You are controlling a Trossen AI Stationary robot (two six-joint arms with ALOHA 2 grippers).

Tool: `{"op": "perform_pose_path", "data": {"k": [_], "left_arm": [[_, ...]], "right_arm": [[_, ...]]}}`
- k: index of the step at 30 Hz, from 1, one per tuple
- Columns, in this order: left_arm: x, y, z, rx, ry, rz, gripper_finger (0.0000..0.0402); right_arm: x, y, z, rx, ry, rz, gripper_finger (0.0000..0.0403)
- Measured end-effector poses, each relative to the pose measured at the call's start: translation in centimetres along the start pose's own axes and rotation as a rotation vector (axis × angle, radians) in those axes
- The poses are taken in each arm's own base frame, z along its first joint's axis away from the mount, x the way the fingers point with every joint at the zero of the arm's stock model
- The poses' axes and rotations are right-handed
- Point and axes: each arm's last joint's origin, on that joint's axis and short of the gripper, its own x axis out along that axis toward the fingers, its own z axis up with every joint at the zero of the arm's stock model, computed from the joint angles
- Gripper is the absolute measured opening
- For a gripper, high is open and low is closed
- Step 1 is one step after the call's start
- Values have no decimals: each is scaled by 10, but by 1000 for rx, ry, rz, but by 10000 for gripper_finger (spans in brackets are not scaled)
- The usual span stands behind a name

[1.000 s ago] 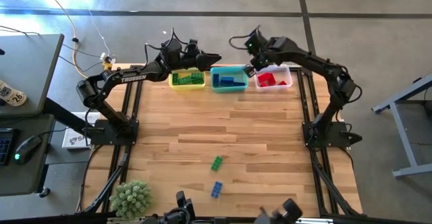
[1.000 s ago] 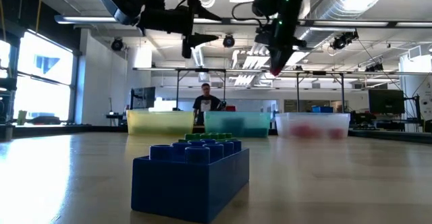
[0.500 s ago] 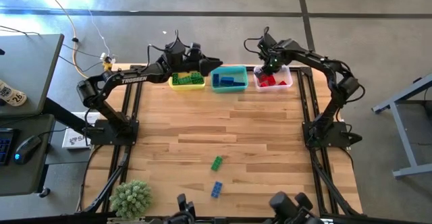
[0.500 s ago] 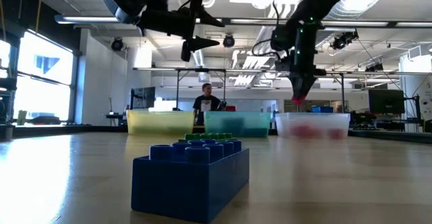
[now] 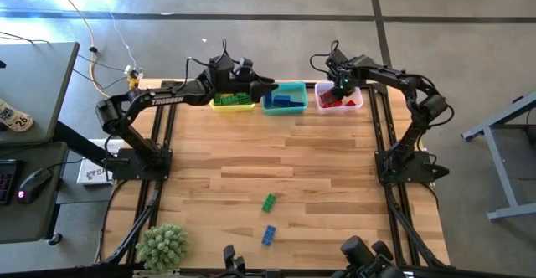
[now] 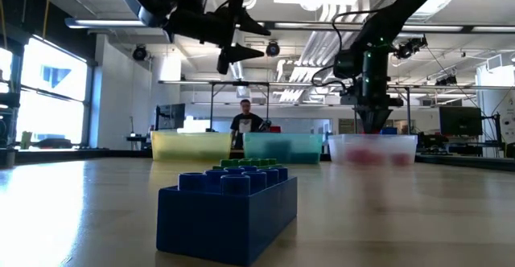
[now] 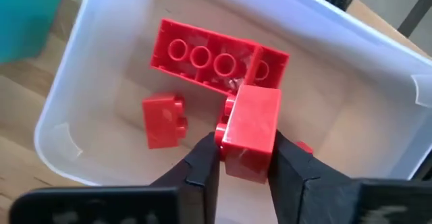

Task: Sort & place blocks by color
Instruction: Put the red game piece into the white bin, then put the green game piece into the yellow bin

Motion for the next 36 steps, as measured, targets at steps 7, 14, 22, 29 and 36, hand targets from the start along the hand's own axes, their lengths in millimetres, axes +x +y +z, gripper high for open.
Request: {"op": "perform_pose_path", "data": {"k": [7, 14, 22, 29, 36], "left_arm": [[3, -7, -6, 25, 25, -17, 241], [8, -15, -22, 24, 77, 90, 241], [14, -35, -41, 64, 127, 121, 241], [17, -58, -60, 85, 214, 203, 241], [12, -94, -70, 179, 391, 373, 241]], "right_arm": [[0, -1, 1, -52, -14, -48, 147], [-7, -1, 7, -56, -43, -51, 172], [-25, -1, 18, -72, -84, -26, 173], [-33, 0, 20, -50, -72, 7, 174], [-35, 0, 20, 17, -57, 27, 174]]}}
